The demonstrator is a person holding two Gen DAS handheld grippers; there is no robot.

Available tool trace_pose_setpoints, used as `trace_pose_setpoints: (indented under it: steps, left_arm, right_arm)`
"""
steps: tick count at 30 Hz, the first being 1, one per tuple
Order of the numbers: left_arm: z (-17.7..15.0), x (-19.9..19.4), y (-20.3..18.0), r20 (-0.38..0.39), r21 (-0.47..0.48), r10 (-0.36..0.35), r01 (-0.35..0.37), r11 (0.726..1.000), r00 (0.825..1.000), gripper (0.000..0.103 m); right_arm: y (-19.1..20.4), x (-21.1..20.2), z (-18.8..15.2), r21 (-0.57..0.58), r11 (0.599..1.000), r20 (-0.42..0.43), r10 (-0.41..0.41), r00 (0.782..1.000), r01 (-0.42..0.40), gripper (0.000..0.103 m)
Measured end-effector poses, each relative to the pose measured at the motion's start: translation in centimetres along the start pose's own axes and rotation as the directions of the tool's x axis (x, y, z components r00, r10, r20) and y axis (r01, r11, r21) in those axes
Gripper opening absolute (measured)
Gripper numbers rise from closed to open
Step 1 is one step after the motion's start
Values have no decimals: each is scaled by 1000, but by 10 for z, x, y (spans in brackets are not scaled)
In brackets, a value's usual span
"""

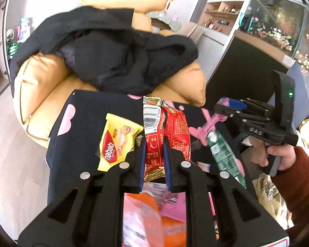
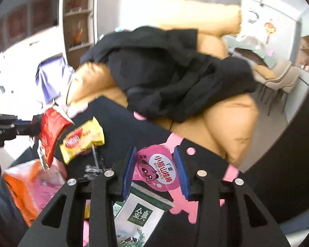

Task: Collect trash
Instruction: 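Carry both wrappers to the wastebasket and open both grippers over it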

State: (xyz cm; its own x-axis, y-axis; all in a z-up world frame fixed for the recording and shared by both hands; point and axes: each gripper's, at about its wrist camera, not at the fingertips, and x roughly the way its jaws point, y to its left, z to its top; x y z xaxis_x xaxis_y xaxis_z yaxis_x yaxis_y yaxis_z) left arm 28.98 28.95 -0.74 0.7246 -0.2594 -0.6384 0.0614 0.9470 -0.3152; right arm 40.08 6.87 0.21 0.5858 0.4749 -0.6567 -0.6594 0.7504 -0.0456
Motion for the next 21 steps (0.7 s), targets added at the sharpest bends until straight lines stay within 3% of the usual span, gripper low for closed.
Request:
trace_pose_setpoints:
  steps: [8,21]
  left_arm:
    - [-23,-30,-34,52,2,-41,40,999,998,15]
    - [-87,-45,-89,15,-71,-133,134,988,991,15]
  right_arm:
    - [8,-75,-23,26,997,47,-78,996,77,36]
    - [14,-158,-122,104,984,49,-150,988,144,36]
